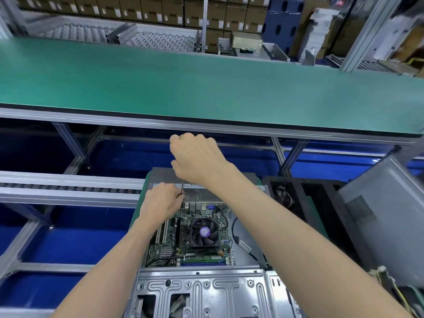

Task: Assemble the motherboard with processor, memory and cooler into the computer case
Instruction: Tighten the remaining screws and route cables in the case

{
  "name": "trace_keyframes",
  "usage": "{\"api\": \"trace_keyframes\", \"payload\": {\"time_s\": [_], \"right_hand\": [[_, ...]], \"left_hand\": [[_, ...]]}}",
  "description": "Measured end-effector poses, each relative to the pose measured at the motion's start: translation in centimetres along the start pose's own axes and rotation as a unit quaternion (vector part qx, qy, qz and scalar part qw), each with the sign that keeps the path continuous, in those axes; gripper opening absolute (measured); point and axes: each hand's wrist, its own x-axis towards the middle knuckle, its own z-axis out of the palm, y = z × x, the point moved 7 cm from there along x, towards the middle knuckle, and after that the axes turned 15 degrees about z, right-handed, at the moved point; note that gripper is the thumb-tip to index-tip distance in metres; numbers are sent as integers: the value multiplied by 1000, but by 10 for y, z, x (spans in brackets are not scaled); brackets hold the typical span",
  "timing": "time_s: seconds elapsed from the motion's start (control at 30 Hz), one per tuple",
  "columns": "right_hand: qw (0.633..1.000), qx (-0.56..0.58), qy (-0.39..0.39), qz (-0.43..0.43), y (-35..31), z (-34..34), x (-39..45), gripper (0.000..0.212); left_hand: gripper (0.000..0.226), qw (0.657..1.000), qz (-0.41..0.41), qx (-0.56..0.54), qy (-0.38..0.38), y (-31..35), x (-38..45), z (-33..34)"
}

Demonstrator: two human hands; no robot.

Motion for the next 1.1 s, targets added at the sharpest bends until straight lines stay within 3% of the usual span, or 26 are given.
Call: {"api": "trace_keyframes", "payload": {"time_s": [0.07, 0.23, 0.4, 0.57, 0.7, 0.87, 1.0, 1.1], "right_hand": [[1000, -18, 15, 18, 2, -1, 1, 27], [994, 67, -84, -19, -1, 3, 5, 22], [999, -9, 15, 34, 6, 1, 4, 23], [997, 60, -56, -16, 1, -2, 4, 24], [1000, -9, 11, 28, 8, -1, 4, 22], [997, 52, -47, -19, 1, -3, 3, 27], [999, -32, 24, 17, 4, -2, 0, 22], [1000, -10, 5, 6, 1, -2, 2, 30]], "left_hand": [[37, 1000, 5, 6, -5, 1, 0, 1], [35, 1000, 0, 1, 2, -2, 2, 1], [34, 1000, 6, 16, 1, 0, 3, 2], [33, 1000, -2, 11, 14, -2, 3, 1], [32, 1000, 4, 24, 8, -2, 4, 2], [33, 1000, -9, 19, 13, -4, 3, 3], [31, 1000, 2, 27, 11, -4, 4, 6], [32, 1000, -2, 24, 8, -4, 4, 6]]}}
